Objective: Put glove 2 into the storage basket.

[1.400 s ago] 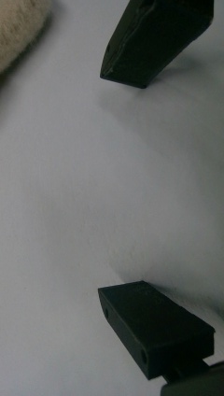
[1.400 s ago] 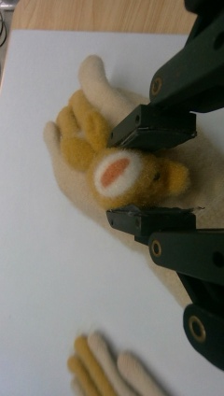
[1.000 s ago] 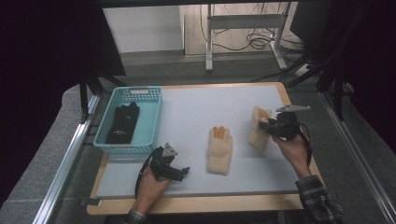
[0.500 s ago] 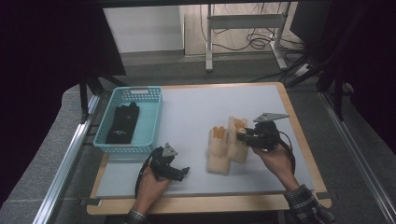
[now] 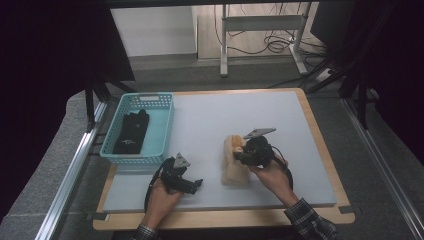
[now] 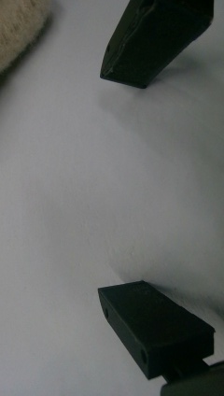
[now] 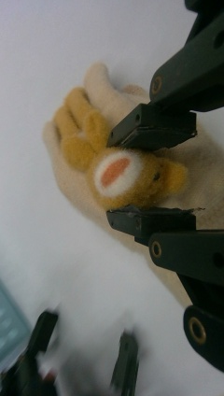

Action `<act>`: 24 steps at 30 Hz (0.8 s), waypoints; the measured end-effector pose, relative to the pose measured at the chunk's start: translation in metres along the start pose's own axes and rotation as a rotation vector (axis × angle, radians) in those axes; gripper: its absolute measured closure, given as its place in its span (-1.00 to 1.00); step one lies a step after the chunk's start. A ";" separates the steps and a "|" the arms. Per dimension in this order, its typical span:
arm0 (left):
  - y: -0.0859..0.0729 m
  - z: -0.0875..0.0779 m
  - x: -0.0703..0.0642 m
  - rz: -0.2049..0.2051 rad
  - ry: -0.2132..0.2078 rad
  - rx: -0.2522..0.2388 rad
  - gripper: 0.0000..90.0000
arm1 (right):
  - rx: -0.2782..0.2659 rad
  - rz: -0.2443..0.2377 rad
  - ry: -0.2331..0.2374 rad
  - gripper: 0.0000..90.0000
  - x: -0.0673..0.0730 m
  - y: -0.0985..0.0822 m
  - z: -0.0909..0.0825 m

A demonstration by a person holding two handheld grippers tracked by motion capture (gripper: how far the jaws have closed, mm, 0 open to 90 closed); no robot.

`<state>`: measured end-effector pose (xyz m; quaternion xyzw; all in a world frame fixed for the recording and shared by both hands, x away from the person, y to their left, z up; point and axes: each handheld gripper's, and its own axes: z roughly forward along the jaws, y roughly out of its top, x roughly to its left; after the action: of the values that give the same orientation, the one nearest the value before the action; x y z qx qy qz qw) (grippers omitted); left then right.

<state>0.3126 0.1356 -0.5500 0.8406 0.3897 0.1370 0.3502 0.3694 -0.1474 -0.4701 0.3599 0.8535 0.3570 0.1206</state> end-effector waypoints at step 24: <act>0.000 0.000 0.000 0.004 0.000 0.003 -0.98 | -0.025 -0.010 0.059 0.80 -0.039 -0.045 -0.018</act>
<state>0.3126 0.1357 -0.5498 0.8421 0.3881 0.1373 0.3485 0.3652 -0.2059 -0.4904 0.3435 0.8538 0.3777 0.1016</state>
